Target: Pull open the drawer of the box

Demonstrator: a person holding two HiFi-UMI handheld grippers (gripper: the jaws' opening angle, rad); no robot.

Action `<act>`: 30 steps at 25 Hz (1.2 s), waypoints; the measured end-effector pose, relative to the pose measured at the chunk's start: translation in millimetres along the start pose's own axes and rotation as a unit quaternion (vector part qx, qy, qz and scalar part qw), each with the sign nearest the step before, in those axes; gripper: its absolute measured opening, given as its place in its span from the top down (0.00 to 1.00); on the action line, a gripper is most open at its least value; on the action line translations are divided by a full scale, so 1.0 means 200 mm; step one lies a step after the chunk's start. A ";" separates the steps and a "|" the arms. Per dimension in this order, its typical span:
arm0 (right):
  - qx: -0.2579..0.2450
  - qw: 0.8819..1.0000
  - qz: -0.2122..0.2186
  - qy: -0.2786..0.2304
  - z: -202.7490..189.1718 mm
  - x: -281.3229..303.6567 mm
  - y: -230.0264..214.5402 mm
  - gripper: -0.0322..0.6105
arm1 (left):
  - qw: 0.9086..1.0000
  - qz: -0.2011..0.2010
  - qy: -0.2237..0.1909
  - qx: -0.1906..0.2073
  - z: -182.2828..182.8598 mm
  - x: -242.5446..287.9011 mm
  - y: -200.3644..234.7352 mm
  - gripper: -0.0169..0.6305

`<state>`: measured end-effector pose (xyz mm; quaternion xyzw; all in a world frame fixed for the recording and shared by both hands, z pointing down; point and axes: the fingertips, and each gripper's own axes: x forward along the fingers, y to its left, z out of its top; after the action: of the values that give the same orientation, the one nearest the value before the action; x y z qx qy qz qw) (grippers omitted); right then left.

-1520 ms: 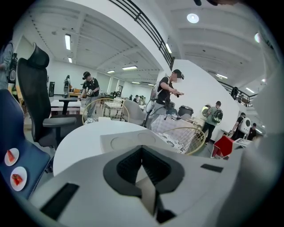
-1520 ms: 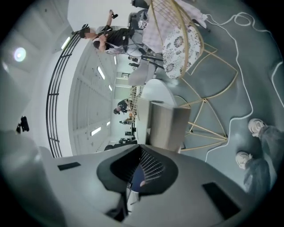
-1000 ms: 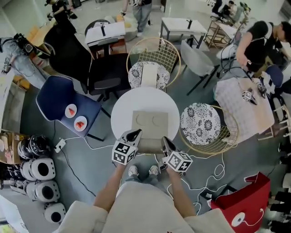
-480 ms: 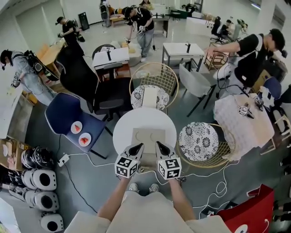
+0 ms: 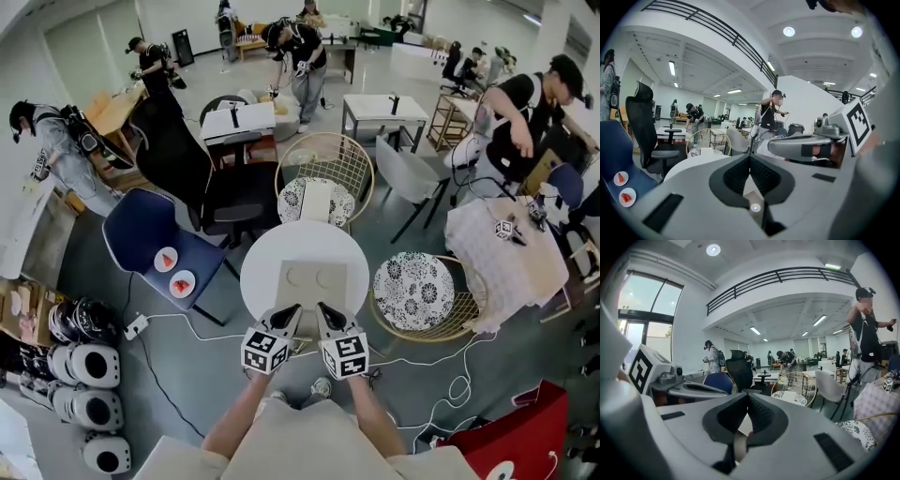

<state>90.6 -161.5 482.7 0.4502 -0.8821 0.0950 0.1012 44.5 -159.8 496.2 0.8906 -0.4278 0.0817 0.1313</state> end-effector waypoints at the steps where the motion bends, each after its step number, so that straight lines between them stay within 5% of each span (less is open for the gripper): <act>1: 0.001 1.000 0.000 -0.001 0.00 -0.01 0.03 0.92 | 1.000 -0.002 0.000 0.000 -0.01 -0.02 0.00 0.96; 18: 0.031 0.998 -0.057 0.003 -0.18 -0.33 0.66 0.93 | 0.999 -0.037 -0.002 -0.006 -0.26 -0.71 -0.11 0.96; 30: 0.029 0.996 -0.086 0.018 -0.33 -0.60 0.83 0.93 | 0.999 -0.049 -0.006 -0.003 -0.36 -0.99 -0.24 0.96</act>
<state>30.1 44.3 501.5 0.5256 -0.8348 0.1193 0.1119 -43.3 36.7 506.0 0.9106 -0.3845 0.0688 0.1351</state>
